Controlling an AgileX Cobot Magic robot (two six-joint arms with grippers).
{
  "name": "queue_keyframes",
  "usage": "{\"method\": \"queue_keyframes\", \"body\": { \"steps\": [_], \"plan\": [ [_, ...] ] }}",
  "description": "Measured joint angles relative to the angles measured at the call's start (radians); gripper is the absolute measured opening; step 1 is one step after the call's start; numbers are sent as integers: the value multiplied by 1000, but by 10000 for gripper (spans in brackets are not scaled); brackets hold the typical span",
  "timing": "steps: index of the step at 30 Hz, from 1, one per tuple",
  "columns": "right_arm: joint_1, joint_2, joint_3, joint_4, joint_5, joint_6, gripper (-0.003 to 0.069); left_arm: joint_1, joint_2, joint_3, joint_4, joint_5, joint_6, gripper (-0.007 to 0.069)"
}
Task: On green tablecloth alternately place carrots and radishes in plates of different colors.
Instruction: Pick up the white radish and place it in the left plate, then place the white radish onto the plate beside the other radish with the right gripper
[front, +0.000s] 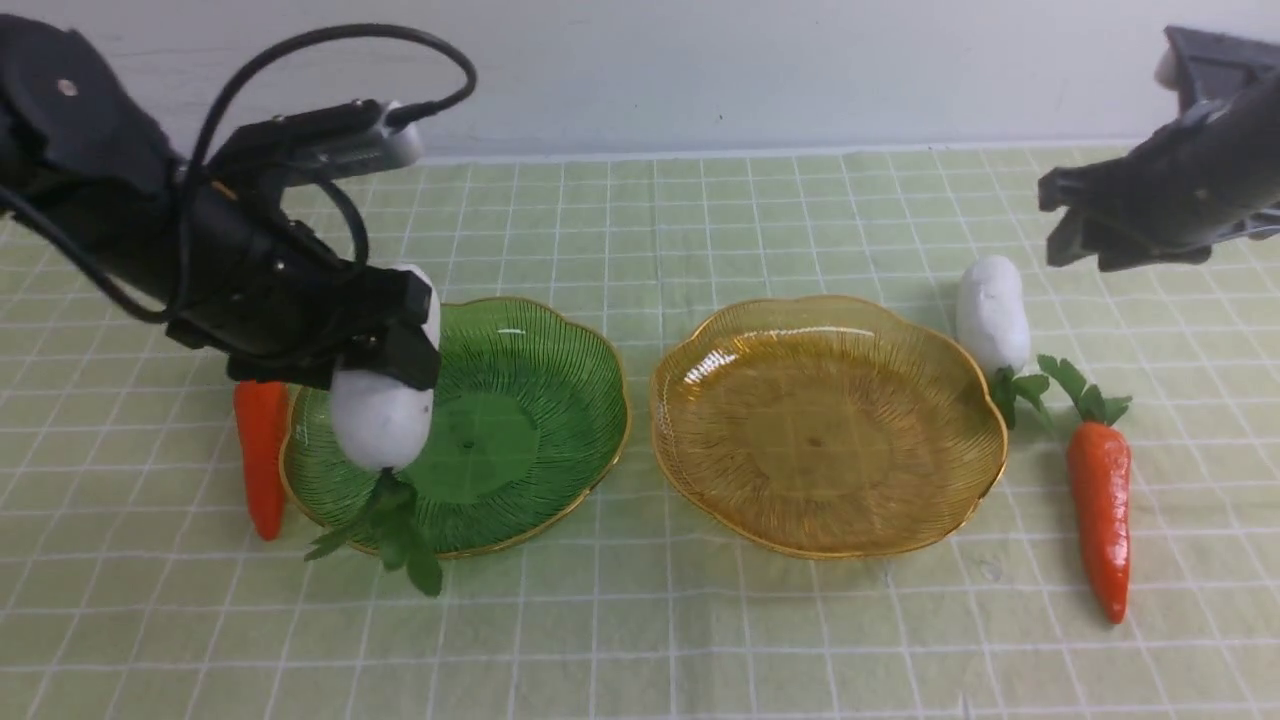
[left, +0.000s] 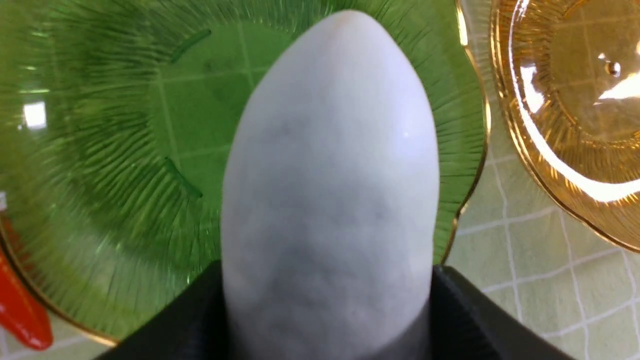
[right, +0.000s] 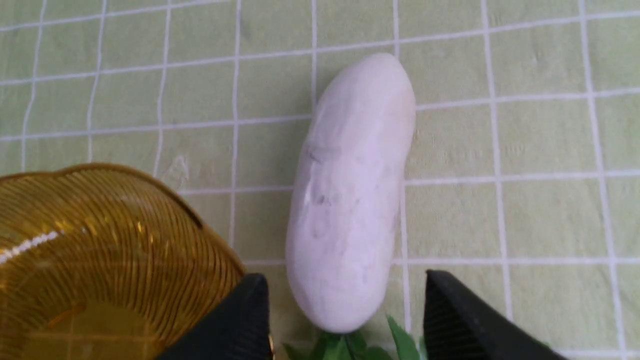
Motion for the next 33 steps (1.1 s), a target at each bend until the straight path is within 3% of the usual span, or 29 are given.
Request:
{"method": "queue_keyframes", "body": {
  "steps": [3,9,13,17,21,24,26,27,29,30,31,33],
  "plan": [
    [0,91,-74,2,-7,-4,514,0,72,-32,3,-11,7,424],
    [12,250,-185,4,-7,-18,612,-1,179,-58,3,-85,23,424],
    [34,297,-216,10,-7,-32,588,-1,200,-58,3,-126,24,461],
    [39,300,-219,-11,-12,-3,430,-1,200,-79,19,-119,24,554],
    [32,253,-219,-83,-30,52,444,-1,193,-162,87,-32,24,582],
    [27,185,-219,-90,-30,63,445,-1,172,-226,144,39,14,526],
    [27,116,-219,-67,-29,64,445,-1,149,-269,210,98,-15,413],
    [36,61,-220,-27,-22,62,445,5,129,-293,257,140,-40,283],
    [64,-6,-223,49,-1,44,445,24,99,-304,306,165,-69,119],
    [68,-17,-224,66,1,42,445,27,96,-304,315,170,-72,106],
    [112,-46,-229,139,21,16,445,68,71,-303,342,185,-108,31],
    [156,-56,-230,202,35,-5,445,112,61,-299,344,190,-125,9]
  ]
}}
